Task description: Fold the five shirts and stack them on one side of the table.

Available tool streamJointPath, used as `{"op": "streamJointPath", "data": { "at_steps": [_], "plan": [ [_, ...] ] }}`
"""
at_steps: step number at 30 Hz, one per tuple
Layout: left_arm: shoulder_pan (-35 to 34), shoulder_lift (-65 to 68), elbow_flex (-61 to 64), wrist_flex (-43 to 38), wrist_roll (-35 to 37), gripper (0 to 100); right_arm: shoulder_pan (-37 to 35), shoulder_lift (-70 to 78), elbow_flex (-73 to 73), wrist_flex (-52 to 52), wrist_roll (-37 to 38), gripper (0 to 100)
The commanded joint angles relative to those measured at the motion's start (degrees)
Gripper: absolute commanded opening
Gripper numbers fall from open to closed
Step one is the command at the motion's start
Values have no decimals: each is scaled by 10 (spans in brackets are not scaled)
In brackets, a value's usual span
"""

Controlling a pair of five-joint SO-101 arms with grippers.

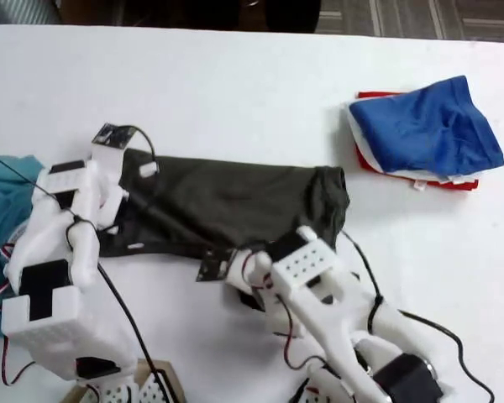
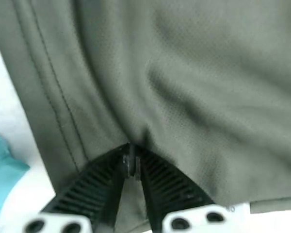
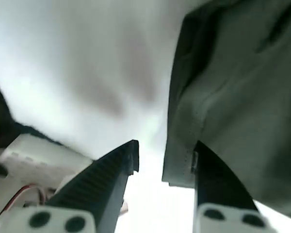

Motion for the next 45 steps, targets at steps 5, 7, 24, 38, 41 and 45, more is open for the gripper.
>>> {"op": "streamJointPath", "data": {
  "at_steps": [5, 7, 24, 38, 41, 45],
  "plan": [
    [-4, 0, 2, -28, -1, 25, -5, -65, 41, -54, 7, 187],
    [-4, 0, 2, -28, -1, 25, -5, -65, 45, -66, 8, 187],
    [-4, 0, 3, -26, -1, 25, 160, -50, 110, -141, 134, 188],
    [-4, 0, 3, -26, -1, 25, 176, 87, 62, -152, 152, 4],
    [-4, 0, 3, -26, -1, 25, 179, 86, 59, -152, 152, 21],
    [-4, 0, 3, -26, -1, 25, 179, 85, 25, -136, 150, 19]
  ]
}}
